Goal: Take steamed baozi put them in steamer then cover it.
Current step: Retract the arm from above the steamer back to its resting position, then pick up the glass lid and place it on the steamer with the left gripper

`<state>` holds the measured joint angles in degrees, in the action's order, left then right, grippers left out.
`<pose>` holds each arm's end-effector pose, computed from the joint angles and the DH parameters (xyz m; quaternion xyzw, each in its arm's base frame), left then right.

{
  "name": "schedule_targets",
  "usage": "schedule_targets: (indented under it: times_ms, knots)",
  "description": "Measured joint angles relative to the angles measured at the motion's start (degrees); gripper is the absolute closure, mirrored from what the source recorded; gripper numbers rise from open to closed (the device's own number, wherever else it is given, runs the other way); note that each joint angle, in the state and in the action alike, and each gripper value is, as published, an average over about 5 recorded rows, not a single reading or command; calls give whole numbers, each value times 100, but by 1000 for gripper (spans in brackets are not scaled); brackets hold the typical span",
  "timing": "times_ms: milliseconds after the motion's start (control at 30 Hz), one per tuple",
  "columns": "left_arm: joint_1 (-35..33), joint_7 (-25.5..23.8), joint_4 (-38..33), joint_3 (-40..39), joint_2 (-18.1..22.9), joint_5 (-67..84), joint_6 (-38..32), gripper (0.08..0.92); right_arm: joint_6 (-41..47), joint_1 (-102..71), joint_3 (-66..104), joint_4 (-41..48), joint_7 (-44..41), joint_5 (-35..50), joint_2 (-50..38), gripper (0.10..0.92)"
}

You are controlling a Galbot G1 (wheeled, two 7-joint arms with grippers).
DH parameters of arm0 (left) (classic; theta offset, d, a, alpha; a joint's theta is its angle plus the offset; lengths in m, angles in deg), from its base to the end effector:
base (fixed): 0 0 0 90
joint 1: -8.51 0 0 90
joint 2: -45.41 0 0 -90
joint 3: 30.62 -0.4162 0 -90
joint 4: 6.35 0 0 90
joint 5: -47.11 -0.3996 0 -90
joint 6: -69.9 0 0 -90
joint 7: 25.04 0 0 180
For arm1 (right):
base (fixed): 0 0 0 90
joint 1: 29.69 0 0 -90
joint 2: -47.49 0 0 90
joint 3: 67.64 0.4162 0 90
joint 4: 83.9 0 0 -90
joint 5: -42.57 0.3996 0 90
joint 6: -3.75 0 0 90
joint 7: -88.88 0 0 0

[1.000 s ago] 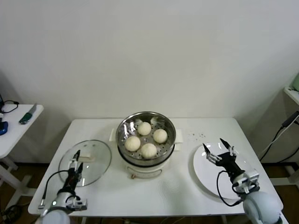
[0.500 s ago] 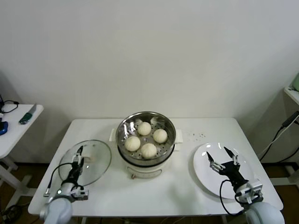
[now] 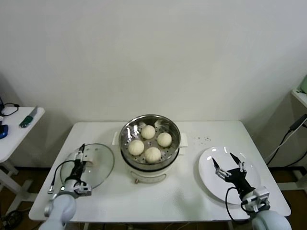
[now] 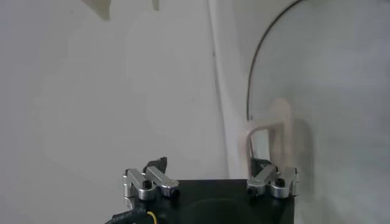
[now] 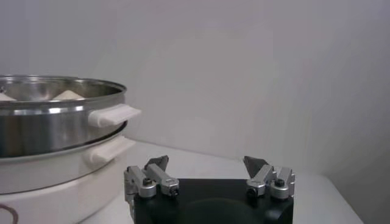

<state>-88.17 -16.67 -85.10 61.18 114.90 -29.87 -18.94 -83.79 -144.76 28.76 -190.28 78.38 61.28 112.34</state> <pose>0.3357 0.1847 -0.5010 -0.0210 -0.6526 -0.7527 0.0837 0.2364 -0.1677 -0.3938 0.1052 -0.9888 0.0537 0.0918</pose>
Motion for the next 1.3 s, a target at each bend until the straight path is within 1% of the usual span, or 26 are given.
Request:
schedule_targets:
  times_ms: [100, 200, 567, 867, 967, 1133, 1300]
  knots:
    - [68, 16, 78, -20, 1, 56, -13, 189, -22, -10, 2, 19, -23, -28, 36, 203]
    - [116, 21, 144, -28, 1, 104, -30, 249, -35, -13, -4, 36, -40, -57, 68, 203]
    - [118, -24, 192, -47, -34, 304, -55, 569, -49, 85, -76, 126, -57, -154, 123, 203]
    - [-47, -116, -171, -96, -175, 550, 145, 818, -50, 194, -157, 190, -48, -210, 87, 203]
    - [-165, -108, -421, -127, -256, 645, 320, 850, -32, 238, -189, 194, -24, -213, 40, 203]
    - [-425, -58, -927, -125, -443, 785, 722, 850, -5, 326, -244, 238, 23, -213, -69, 203]
    - [-735, -85, -1577, -102, -683, 869, 1305, 850, 11, 434, -304, 312, 51, -213, -212, 203]
